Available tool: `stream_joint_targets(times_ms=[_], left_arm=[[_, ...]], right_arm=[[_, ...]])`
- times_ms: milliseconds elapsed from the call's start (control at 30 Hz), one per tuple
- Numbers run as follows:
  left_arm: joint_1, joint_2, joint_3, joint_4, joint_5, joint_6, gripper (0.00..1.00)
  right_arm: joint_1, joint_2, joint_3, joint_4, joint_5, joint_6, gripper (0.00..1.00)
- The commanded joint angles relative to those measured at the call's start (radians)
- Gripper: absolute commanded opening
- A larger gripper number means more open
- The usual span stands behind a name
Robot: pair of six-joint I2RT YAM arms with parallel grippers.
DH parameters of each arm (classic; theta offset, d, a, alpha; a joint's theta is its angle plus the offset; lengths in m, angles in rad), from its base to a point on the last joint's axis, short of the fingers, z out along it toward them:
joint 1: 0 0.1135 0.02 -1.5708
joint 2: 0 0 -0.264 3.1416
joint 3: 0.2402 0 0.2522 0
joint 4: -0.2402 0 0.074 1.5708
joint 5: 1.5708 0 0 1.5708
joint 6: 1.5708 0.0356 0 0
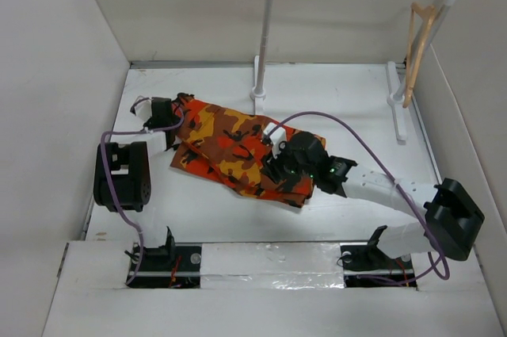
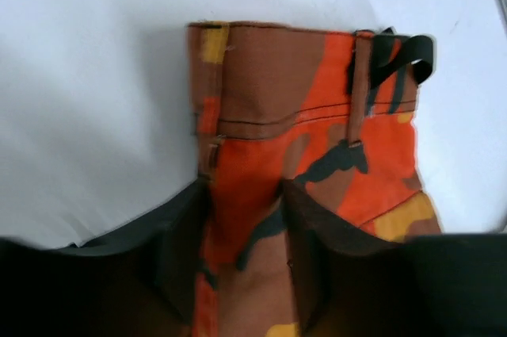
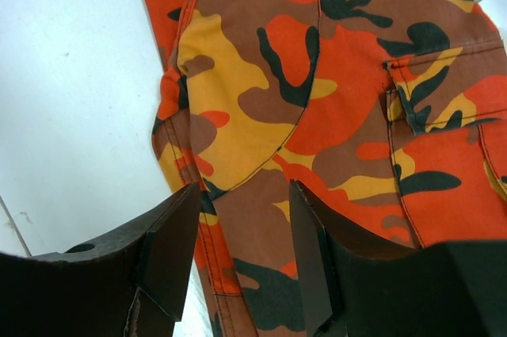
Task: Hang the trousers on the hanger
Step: Fold the trousers at the center of the board.
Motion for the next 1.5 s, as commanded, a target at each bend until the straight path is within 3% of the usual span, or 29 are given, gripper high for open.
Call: stream_joint_targets(times_ms=[0,67,100,200,433,633,833,933,1000,1067,1100,1167,1200,1300,1367,1400,1467], left_arm=[[-0.004,0.013,0.051,-0.002,0.022,-0.006,0.35],[-0.004,0.006,0.049,0.024,0.034,0.008,0.06],[-0.004,0.001,0.055,0.021,0.039,0.016,0.0],[-0.016,-0.083,0.06,0.007,0.042,0.034,0.0],[-0.059,-0.474,-0.011,-0.072,0.016,0.06,0.0],[-0.059,-0.716,-0.228,-0.155,0.033,-0.004,0.0],[-0.006,-0.819,-0.437,-0.259,-0.007,-0.11,0.0],[-0.006,-0.884,-0.489,-0.363,-0.045,-0.159,0.0],[-0.006,-0.951,-0.532,-0.382,-0.079,-0.178,0.0],[-0.006,-0.994,-0.546,-0.388,-0.118,-0.193,0.13],[-0.006,-1.008,-0.543,-0.37,-0.109,-0.202,0.28],[-0.006,-1.023,-0.511,-0.382,-0.124,-0.213,0.46],[-0.006,-1.033,-0.458,-0.388,-0.131,-0.189,0.62],[-0.006,-1.094,-0.344,-0.376,-0.139,-0.109,0.69],[-0.018,-1.128,-0.309,-0.301,-0.086,-0.037,0.64],[-0.028,-1.128,-0.304,-0.272,-0.051,-0.017,0.48],[-0.068,-1.084,-0.307,-0.205,0.055,0.006,0.3]], right_arm=[[-0.007,-0.019,-0.027,0.048,0.021,-0.002,0.54],[-0.019,-0.019,-0.041,0.057,0.014,0.003,0.54],[-0.033,-0.017,-0.053,0.07,0.003,0.004,0.54],[-0.059,-0.01,-0.069,0.094,-0.02,0.007,0.53],[-0.125,0.038,-0.086,0.154,-0.082,0.006,0.53],[-0.183,0.055,-0.098,0.153,-0.141,-0.007,0.54],[-0.228,0.015,-0.133,0.136,-0.143,-0.011,0.53],[-0.278,-0.014,-0.151,0.114,-0.135,-0.013,0.45],[-0.296,-0.042,-0.156,0.091,-0.129,-0.014,0.23],[-0.307,-0.074,-0.156,0.068,-0.112,-0.02,0.03],[-0.298,-0.086,-0.156,0.041,-0.094,-0.023,0.0],[-0.284,-0.112,-0.149,0.006,-0.068,-0.039,0.0],[-0.284,-0.141,-0.144,-0.031,-0.053,-0.043,0.0],[-0.257,-0.181,-0.144,-0.105,0.016,-0.048,0.0],[-0.248,-0.206,-0.159,-0.128,0.033,-0.036,0.04],[-0.247,-0.21,-0.183,-0.124,0.035,-0.028,0.04],[-0.247,-0.211,-0.217,-0.105,0.035,-0.001,0.04]])
